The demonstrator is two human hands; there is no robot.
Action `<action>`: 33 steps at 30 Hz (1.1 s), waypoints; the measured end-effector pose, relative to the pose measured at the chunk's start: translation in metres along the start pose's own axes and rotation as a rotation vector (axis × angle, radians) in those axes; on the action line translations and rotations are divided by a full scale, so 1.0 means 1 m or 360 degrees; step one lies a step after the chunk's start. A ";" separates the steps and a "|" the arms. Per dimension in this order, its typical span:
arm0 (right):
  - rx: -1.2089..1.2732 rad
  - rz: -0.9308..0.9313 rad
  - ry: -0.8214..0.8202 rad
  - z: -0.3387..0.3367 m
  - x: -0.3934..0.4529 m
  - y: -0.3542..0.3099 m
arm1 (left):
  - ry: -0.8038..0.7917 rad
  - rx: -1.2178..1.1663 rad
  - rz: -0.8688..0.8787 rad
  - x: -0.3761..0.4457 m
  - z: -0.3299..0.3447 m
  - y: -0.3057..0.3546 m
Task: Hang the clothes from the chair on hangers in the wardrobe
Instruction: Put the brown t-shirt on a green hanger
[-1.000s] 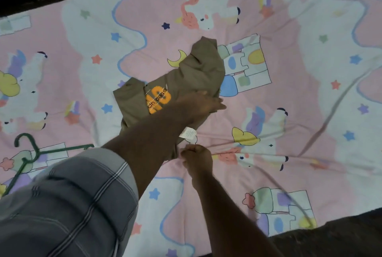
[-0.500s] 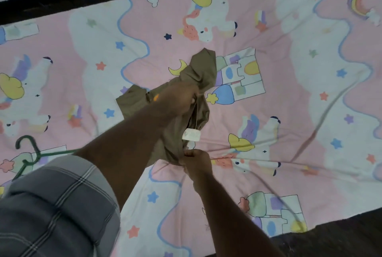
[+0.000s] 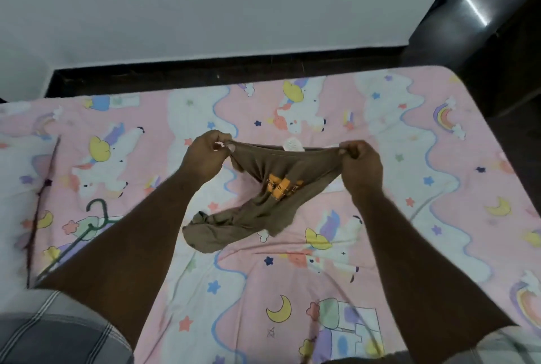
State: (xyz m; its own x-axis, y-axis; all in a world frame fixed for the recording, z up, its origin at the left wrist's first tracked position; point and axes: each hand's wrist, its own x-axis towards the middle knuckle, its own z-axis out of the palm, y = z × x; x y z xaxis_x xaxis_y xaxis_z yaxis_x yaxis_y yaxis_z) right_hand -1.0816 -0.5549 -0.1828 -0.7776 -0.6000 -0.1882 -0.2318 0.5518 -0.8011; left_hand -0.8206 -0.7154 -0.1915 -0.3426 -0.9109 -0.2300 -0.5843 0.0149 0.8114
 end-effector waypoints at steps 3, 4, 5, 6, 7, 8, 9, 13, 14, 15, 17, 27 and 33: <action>0.0064 -0.0184 -0.0009 -0.030 0.013 -0.036 | 0.0076 -0.0120 0.0026 -0.020 -0.014 0.030; 0.0083 -0.0223 -0.0020 -0.038 0.015 -0.046 | 0.0118 -0.0143 0.0024 -0.028 -0.017 0.042; 0.0098 -0.0264 -0.0036 -0.045 0.016 -0.055 | 0.0169 -0.0161 0.0037 -0.035 -0.020 0.052; 0.0103 -0.0306 -0.0057 -0.052 0.016 -0.063 | 0.0219 -0.0163 0.0062 -0.042 -0.024 0.062; 0.0115 -0.0343 -0.0079 -0.058 0.015 -0.069 | 0.0261 -0.0159 0.0091 -0.049 -0.028 0.072; 0.0123 -0.0378 -0.0096 -0.065 0.015 -0.074 | 0.0293 -0.0170 0.0104 -0.056 -0.033 0.081; 0.0140 -0.0411 -0.0108 -0.072 0.015 -0.080 | 0.0320 -0.0213 0.0103 -0.061 -0.038 0.088; 0.0190 -0.0533 -0.0156 -0.099 0.012 -0.109 | 0.0390 -0.0363 0.0127 -0.082 -0.063 0.115; 0.0203 -0.0591 -0.0159 -0.106 0.012 -0.118 | 0.0406 -0.0384 0.0158 -0.086 -0.069 0.123; 0.0206 -0.0659 -0.0157 -0.113 0.012 -0.128 | 0.0434 -0.0410 0.0195 -0.090 -0.075 0.133; 0.0229 -0.0776 -0.0129 -0.129 0.013 -0.154 | 0.0510 -0.0497 0.0262 -0.096 -0.087 0.156; 0.0445 -0.1286 0.0089 -0.218 -0.007 -0.278 | 0.0865 -0.0821 0.0729 -0.134 -0.151 0.265; 0.0455 -0.1315 0.0009 -0.230 -0.021 -0.276 | 0.0770 -0.0792 0.0655 -0.157 -0.162 0.272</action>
State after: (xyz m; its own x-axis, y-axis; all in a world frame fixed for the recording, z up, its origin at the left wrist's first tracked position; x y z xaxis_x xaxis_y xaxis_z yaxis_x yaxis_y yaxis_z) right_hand -1.1362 -0.5612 0.1728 -0.4285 -0.7404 0.5179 -0.5676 -0.2254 -0.7919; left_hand -0.8069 -0.6353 0.1525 -0.0356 -0.9517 0.3049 -0.0454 0.3063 0.9508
